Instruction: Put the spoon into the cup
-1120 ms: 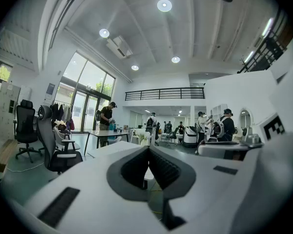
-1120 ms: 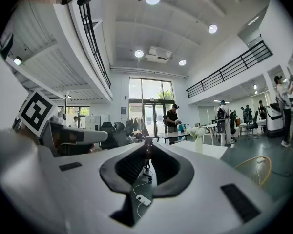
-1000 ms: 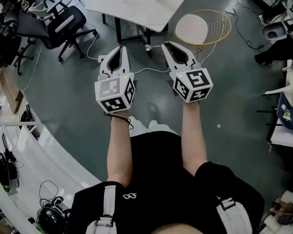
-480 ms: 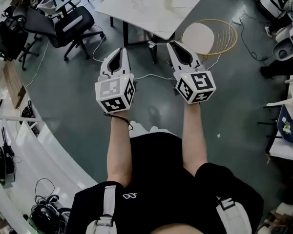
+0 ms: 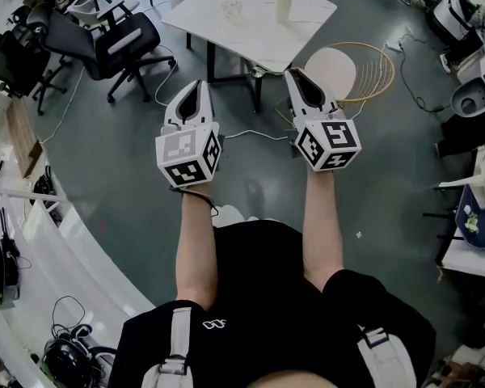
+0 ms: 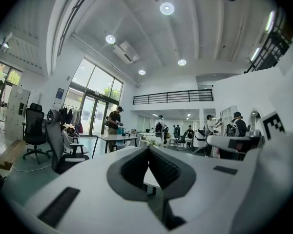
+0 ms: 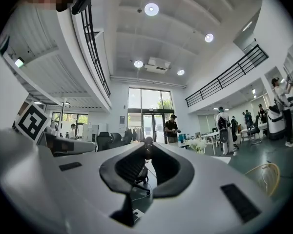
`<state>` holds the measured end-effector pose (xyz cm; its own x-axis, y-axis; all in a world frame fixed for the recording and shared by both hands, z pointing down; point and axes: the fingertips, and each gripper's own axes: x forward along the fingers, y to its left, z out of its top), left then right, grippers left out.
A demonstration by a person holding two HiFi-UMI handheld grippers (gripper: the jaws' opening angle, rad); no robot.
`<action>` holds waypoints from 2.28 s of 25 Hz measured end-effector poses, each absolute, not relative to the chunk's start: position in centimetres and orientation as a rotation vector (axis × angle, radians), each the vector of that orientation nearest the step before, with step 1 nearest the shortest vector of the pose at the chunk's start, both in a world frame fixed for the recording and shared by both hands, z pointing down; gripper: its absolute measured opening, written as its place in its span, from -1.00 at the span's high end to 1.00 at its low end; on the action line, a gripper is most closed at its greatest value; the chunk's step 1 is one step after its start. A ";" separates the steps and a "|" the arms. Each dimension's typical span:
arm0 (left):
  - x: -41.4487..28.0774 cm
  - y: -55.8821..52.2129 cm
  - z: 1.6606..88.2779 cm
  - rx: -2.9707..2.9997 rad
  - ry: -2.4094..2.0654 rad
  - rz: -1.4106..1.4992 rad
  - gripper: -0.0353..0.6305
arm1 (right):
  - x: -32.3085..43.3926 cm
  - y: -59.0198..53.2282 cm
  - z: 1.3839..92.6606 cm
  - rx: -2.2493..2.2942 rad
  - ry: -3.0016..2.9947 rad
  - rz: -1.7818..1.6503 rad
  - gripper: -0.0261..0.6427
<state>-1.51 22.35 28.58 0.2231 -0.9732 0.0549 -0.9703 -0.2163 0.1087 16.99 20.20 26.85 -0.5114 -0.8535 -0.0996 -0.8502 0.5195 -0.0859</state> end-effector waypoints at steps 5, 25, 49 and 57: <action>-1.6 21.5 28.2 2.360 -1.879 -0.077 0.85 | 17.1 19.7 26.5 -1.502 2.638 0.014 0.78; -2.1 13.0 28.0 2.396 -1.835 -0.217 0.85 | 17.2 12.2 24.9 -1.560 2.660 0.235 0.78; -4.5 -17.3 39.3 2.366 -1.644 0.219 0.85 | 13.5 -16.4 35.7 -1.807 2.667 -0.103 0.78; -7.4 -25.4 41.8 2.281 -1.619 0.198 0.85 | 11.2 -24.3 37.5 -1.811 2.680 -0.246 0.78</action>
<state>-7.44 -25.36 41.81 0.3426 -0.8895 0.3023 -0.9361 -0.2960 0.1900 11.22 -24.33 37.52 -0.3732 -0.9122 0.1688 -0.9277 0.3669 -0.0682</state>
